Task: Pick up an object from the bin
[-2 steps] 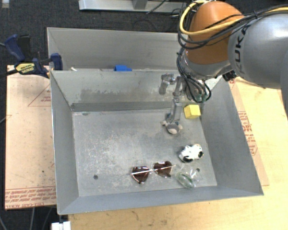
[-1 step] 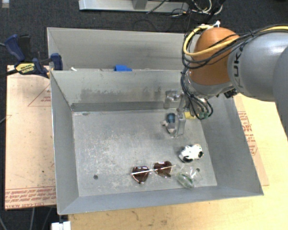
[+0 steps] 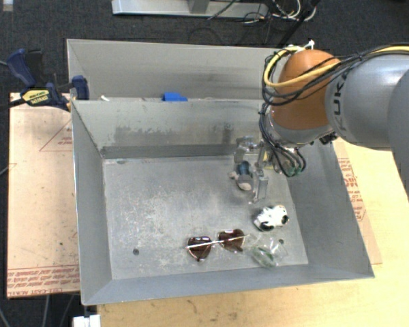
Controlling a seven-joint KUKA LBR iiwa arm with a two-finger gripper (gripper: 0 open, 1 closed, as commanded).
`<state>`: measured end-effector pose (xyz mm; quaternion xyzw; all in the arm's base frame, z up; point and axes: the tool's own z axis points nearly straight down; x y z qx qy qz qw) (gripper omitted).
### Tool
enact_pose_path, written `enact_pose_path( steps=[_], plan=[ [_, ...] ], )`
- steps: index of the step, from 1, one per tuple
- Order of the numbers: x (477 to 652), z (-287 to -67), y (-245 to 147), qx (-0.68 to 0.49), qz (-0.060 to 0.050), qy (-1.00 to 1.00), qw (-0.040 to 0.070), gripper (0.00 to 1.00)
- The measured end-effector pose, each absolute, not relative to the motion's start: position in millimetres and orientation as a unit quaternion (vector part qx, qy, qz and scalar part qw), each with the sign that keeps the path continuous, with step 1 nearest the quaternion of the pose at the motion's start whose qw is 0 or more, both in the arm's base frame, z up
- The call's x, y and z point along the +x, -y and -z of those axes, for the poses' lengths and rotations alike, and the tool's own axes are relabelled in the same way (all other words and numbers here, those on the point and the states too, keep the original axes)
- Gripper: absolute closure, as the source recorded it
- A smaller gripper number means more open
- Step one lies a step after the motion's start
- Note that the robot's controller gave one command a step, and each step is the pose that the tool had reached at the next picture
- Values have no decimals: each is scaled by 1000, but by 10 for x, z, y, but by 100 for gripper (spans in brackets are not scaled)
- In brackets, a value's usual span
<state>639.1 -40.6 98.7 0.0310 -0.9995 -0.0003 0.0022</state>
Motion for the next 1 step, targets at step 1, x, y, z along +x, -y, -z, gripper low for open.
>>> enact_pose_path(
  steps=[1],
  plan=[
    [6426,-1469,537,91,0,996,-2,0]
  ],
)
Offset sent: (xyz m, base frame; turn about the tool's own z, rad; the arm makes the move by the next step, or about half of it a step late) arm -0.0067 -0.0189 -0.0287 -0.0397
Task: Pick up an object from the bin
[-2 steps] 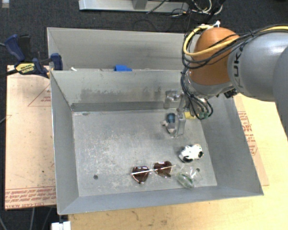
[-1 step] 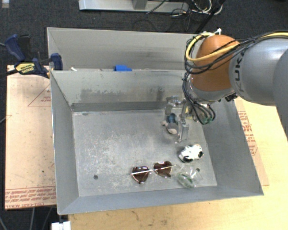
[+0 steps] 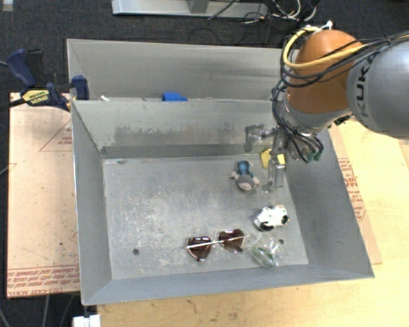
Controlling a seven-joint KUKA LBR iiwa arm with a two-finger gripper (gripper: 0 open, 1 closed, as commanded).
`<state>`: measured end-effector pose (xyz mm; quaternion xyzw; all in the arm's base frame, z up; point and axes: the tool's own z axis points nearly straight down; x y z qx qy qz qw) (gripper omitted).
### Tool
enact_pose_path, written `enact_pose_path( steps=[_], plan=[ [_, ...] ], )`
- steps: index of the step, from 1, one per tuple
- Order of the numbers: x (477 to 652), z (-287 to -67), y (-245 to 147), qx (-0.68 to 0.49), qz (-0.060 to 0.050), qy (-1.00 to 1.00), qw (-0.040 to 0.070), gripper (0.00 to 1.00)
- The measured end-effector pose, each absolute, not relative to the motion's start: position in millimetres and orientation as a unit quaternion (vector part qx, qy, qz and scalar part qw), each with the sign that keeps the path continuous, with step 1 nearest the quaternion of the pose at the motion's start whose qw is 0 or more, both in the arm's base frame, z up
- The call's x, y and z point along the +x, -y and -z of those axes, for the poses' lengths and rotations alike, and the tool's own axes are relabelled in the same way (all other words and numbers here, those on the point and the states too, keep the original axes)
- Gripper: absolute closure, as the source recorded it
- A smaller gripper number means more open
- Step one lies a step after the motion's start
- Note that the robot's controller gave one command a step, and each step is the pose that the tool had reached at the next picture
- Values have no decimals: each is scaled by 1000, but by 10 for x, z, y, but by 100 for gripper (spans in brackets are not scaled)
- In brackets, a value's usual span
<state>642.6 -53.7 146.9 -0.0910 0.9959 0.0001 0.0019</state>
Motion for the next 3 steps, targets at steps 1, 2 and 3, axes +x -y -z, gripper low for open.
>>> enact_pose_path(
  steps=[1,2,3],
  plan=[
    [6375,-889,579,-59,0,-998,4,0],
    [5735,-702,857,-231,0,-973,1,100],
    [5737,-702,854,-231,0,-973,1,100]
  ],
)
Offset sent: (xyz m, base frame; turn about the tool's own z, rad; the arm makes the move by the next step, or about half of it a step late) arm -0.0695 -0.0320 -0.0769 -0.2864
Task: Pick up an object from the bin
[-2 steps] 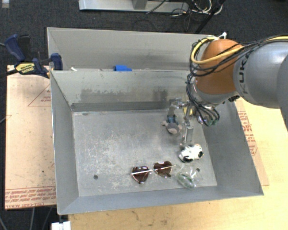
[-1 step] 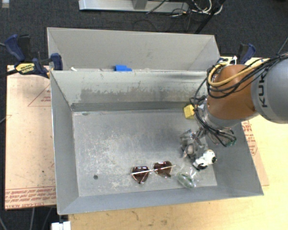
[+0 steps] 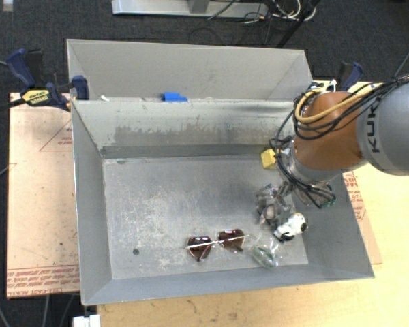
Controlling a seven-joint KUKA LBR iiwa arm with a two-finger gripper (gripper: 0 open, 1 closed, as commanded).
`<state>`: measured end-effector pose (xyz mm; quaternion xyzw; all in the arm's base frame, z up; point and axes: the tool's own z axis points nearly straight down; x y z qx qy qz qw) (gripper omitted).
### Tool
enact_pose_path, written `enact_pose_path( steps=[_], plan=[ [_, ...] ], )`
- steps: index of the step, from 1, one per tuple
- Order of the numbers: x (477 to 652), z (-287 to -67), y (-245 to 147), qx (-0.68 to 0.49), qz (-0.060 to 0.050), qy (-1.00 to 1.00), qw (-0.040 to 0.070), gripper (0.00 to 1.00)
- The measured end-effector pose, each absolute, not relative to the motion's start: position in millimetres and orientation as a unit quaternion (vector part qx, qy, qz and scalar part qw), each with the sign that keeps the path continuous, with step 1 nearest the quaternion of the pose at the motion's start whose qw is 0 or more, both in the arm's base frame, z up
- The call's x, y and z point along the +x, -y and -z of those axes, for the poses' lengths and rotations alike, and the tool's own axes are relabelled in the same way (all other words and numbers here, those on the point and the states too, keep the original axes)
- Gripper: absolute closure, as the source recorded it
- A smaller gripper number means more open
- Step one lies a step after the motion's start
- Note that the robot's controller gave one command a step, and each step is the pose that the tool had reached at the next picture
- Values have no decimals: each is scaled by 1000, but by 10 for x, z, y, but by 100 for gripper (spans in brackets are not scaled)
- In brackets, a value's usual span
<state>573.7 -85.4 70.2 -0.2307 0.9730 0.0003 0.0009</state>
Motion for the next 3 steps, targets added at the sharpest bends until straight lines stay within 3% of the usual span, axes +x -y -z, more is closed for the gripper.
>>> enact_pose_path(
  steps=[1,2,3],
  plan=[
    [5724,-738,850,-231,-1,-973,-1,100],
    [5704,-945,841,-231,-3,-973,-4,100],
    [5725,-1178,843,-230,-1,-973,-1,100]
  ],
)
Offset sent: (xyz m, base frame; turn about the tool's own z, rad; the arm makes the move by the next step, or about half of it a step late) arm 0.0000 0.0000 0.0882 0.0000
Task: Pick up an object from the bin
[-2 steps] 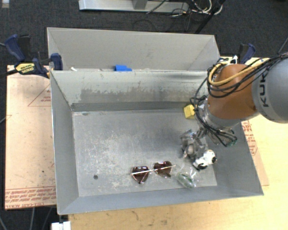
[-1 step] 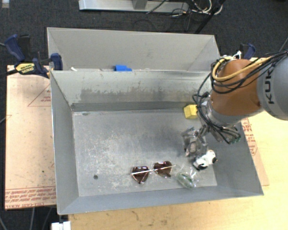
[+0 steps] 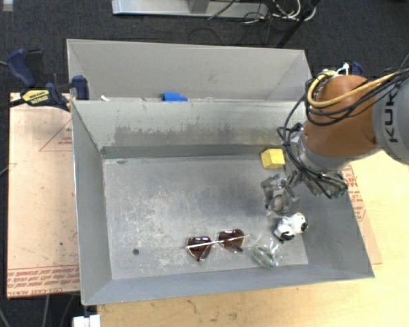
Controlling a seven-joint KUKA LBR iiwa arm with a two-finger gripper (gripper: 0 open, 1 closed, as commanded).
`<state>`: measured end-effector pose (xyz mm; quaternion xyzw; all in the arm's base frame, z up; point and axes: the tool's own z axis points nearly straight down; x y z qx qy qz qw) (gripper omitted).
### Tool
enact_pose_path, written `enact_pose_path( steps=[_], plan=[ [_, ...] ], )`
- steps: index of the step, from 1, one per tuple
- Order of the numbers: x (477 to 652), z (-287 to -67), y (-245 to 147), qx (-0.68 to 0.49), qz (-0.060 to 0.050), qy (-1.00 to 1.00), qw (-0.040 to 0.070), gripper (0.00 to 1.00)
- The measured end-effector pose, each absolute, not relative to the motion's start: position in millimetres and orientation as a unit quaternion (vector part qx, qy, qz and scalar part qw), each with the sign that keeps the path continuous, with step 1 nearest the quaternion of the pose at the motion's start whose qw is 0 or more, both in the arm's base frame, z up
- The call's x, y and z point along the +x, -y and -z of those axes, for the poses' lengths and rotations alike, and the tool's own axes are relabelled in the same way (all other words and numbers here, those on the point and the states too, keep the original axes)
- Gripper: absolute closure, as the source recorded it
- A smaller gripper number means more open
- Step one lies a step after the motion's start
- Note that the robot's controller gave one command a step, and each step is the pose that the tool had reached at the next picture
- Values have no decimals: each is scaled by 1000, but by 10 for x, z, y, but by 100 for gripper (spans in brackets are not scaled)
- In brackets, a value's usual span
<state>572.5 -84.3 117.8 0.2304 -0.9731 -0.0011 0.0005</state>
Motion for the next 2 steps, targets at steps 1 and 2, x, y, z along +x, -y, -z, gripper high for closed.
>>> enact_pose_path(
  steps=[1,2],
  plan=[
    [5747,-1328,847,230,-1,973,-4,100],
    [5741,-1391,843,230,0,973,-2,100]
  ],
)
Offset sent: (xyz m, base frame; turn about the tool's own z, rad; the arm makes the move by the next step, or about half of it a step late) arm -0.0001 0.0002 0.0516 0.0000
